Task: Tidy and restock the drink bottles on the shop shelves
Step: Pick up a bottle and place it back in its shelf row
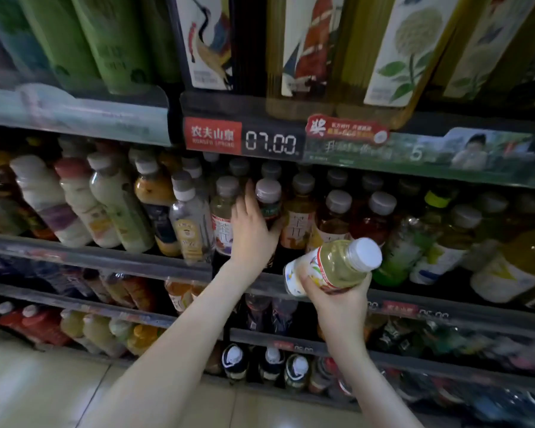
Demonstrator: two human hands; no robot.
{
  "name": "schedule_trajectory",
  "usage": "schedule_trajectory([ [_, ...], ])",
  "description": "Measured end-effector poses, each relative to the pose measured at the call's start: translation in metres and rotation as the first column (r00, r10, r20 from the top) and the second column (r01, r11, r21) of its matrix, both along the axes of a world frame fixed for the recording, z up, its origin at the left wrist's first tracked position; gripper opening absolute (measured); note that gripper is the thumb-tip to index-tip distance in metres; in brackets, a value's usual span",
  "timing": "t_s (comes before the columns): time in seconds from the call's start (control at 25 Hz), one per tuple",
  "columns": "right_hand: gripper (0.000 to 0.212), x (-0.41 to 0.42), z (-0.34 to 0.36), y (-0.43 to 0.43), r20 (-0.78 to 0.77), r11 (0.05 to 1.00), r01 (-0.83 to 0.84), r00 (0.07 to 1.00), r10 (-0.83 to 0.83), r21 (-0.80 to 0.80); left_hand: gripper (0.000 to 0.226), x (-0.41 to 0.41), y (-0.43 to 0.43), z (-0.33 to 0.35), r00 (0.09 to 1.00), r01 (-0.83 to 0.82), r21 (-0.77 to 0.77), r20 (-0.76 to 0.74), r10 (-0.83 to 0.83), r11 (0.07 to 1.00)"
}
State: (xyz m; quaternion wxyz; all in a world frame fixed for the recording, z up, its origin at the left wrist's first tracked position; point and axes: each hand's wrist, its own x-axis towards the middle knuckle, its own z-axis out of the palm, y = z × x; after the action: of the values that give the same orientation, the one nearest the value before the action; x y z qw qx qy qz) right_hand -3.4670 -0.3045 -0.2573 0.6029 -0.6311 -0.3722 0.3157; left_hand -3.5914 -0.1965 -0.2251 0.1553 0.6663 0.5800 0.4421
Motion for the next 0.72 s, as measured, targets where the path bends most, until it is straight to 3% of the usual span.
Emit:
schedule_trajectory([
  [0.08, 0.079, -0.002, -0.003, 0.003, -0.011, 0.999, 0.024, 1.000, -0.024, 0.023, 0.061, -0.005, -0.011, -0.003, 0.999, -0.029, 0.046, 0.030, 0.028, 0.999],
  [0.2, 0.085, -0.002, -0.003, 0.007, -0.030, 0.998, 0.049, 0.998, -0.048, 0.032, 0.049, -0.024, -0.044, -0.003, 0.973, 0.061, -0.044, 0.224, -0.050, 0.997],
  [0.28, 0.086, -0.003, -0.005, 0.009, -0.053, 0.998, 0.059, 0.997, -0.058, 0.023, 0.047, -0.036, -0.061, -0.003, 0.929, 0.052, -0.081, 0.369, -0.019, 0.995],
  [0.48, 0.079, -0.005, -0.010, 0.016, -0.130, 0.995, 0.104, 0.986, -0.102, 0.012, 0.045, -0.052, -0.073, 0.009, 0.818, -0.007, -0.051, 0.574, 0.035, 0.999],
  [0.72, 0.095, -0.025, -0.010, 0.028, -0.085, 0.995, 0.098, 0.992, -0.094, 0.034, 0.041, -0.077, -0.098, 0.034, 0.772, -0.034, 0.055, 0.635, -0.009, 0.998],
])
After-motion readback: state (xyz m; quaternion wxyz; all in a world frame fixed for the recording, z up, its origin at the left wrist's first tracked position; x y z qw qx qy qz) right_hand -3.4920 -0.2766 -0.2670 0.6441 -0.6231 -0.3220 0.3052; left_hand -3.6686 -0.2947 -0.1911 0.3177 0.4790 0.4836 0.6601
